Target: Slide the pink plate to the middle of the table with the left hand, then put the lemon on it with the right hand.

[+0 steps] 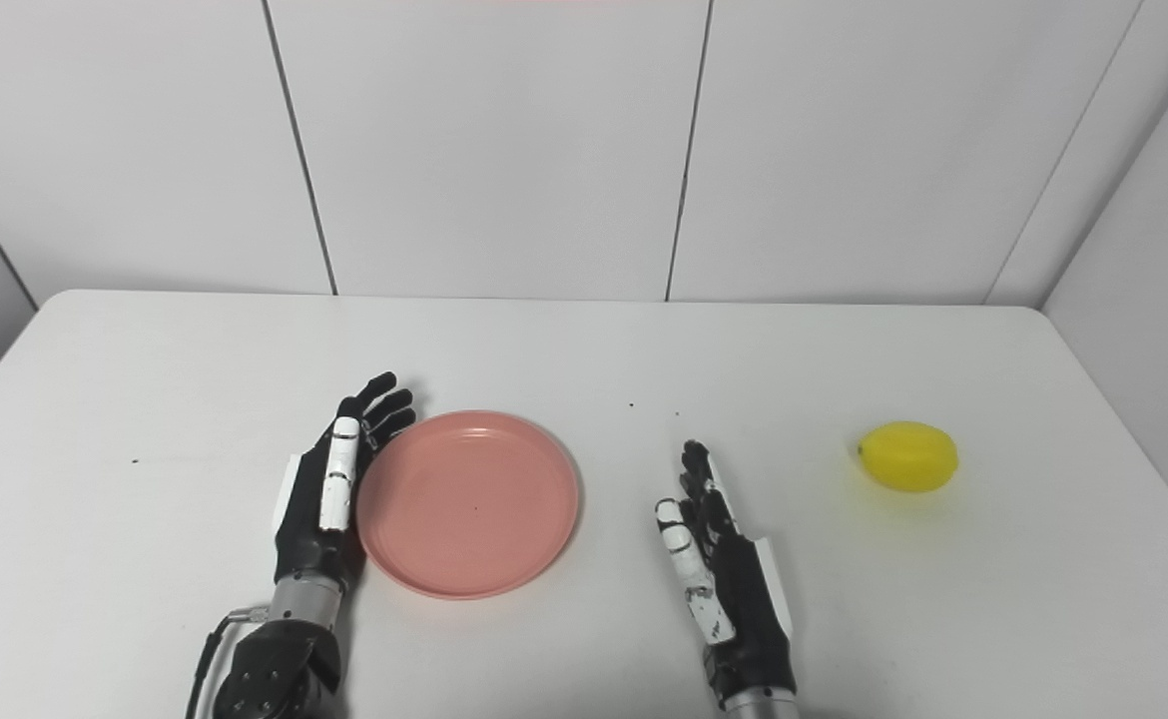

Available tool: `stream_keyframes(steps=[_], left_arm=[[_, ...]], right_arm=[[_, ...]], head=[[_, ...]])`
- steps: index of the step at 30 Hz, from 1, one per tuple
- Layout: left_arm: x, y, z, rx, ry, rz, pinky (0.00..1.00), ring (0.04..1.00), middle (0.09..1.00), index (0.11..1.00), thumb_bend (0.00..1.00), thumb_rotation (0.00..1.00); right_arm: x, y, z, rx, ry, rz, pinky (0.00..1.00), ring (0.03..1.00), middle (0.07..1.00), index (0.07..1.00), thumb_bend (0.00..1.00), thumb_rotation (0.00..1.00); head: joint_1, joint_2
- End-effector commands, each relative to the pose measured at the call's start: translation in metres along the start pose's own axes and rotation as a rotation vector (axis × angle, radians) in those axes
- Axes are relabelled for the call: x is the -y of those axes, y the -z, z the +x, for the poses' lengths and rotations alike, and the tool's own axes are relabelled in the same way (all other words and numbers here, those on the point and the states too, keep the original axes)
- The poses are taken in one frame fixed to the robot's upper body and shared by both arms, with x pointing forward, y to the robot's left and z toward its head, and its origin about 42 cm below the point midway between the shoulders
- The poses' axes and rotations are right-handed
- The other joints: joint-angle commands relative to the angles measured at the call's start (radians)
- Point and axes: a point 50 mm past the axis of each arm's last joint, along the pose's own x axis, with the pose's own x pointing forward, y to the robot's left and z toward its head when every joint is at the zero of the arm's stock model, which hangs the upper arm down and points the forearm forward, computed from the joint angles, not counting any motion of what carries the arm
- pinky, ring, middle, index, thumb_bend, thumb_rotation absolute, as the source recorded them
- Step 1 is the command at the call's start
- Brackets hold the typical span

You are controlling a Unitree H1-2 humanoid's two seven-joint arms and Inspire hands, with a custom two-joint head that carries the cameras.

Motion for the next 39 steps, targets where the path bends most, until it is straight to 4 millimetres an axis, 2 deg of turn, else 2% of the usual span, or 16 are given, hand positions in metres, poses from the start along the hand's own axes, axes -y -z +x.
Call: stream_keyframes(steps=[1, 15, 26, 30, 39], left_arm=[[0.011, 0.0, 0.006, 0.008, 0.037, 0.004, 0.81, 0.818, 0.821, 0.812, 0.47, 1.0], [0.026, -0.002, 0.011, 0.008, 0.07, -0.021, 0.81, 0.83, 0.833, 0.826, 0.47, 1.0], [0.039, -0.007, 0.016, 0.017, 0.09, -0.006, 0.79, 0.811, 0.804, 0.792, 0.46, 1.0], [0.042, -0.006, 0.015, 0.008, 0.096, -0.008, 0.82, 0.827, 0.813, 0.796, 0.42, 1.0], [0.047, -0.005, 0.015, 0.004, 0.123, 0.003, 0.84, 0.845, 0.839, 0.819, 0.43, 1.0]], right_arm=[[-0.005, -0.014, 0.006, 0.067, -0.01, 0.014, 1.0, 1.0, 0.987, 0.97, 0.61, 0.81], [-0.006, -0.016, 0.006, 0.067, -0.006, 0.018, 1.0, 1.0, 0.986, 0.965, 0.6, 0.79], [-0.005, -0.016, 0.007, 0.077, -0.005, 0.021, 1.0, 1.0, 0.99, 0.97, 0.6, 0.79], [-0.006, -0.017, 0.007, 0.079, -0.002, 0.018, 1.0, 1.0, 0.988, 0.966, 0.6, 0.79], [-0.007, -0.019, 0.008, 0.079, 0.002, 0.022, 1.0, 1.0, 0.986, 0.962, 0.6, 0.79]], head=[[0.0, 0.0], [-0.003, 0.008], [-0.003, 0.011], [-0.005, 0.015], [-0.009, 0.019]])
